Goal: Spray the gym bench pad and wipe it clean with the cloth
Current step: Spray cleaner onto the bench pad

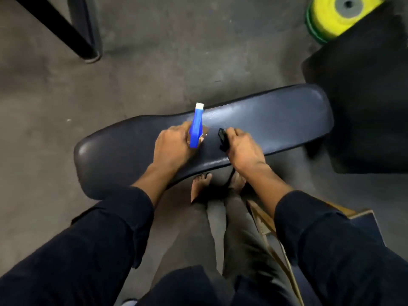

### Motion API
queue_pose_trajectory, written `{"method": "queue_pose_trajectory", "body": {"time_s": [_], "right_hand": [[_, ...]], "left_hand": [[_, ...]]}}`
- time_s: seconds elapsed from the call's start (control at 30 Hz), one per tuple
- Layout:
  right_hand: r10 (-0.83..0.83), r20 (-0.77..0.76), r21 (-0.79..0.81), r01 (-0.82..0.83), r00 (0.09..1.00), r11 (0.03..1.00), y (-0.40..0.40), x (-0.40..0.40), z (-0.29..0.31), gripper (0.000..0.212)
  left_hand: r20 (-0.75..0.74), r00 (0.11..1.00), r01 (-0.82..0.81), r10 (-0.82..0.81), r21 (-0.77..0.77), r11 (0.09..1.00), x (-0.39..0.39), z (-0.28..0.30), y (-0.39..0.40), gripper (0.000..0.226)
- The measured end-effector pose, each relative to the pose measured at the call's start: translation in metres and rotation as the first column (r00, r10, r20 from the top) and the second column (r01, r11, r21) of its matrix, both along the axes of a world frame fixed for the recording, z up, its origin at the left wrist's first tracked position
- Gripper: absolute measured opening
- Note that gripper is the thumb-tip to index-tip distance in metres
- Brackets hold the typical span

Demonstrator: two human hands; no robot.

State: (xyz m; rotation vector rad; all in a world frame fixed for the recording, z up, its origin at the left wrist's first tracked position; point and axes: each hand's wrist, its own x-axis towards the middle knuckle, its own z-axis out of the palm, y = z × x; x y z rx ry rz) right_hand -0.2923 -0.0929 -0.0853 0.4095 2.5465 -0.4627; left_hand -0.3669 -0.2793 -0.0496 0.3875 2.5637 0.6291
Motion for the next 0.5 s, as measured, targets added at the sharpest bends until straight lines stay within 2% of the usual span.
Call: {"method": "queue_pose_trajectory", "body": {"time_s": [0.1,0.13,0.23,0.3,0.33,0.4,0.5], "right_hand": [[0.103,-0.031,-0.005,-0.104,0.994,0.995,-0.016,-0.024,-0.036,0.030],[0.143,-0.039,-0.003,-0.143,0.989,0.990,-0.022,-0.029,-0.049,0.031],[0.212,-0.051,0.001,-0.212,0.976,0.977,-0.041,-0.037,-0.087,0.033],[0.257,-0.024,-0.008,-0.257,0.966,0.966,-0.053,-0.035,-0.109,0.035],[0.285,-0.008,-0.016,-0.285,0.959,0.958,-0.056,-0.033,-0.116,0.035],[0.316,0.007,-0.051,-0.315,0.949,0.948,-0.058,-0.028,-0.129,0.035],[0.282,0.031,-0.187,-0.272,0.959,0.944,-0.044,-0.028,-0.133,0.045]], "left_hand": [[-0.069,0.994,-0.080,0.085,0.080,0.994,0.005,-0.001,-0.008,0.020],[-0.087,0.989,-0.110,0.118,0.095,0.989,0.007,-0.003,-0.010,0.023],[-0.077,0.965,-0.239,0.249,0.125,0.963,0.013,-0.015,-0.018,0.052],[-0.097,0.946,-0.297,0.310,0.128,0.946,0.014,-0.027,-0.021,0.036],[-0.108,0.937,-0.317,0.332,0.139,0.938,0.014,-0.030,-0.020,0.035],[-0.102,0.926,-0.351,0.365,0.134,0.927,0.011,-0.038,-0.020,0.042],[-0.058,0.924,-0.373,0.377,0.077,0.925,0.005,-0.044,-0.016,0.060]]}}
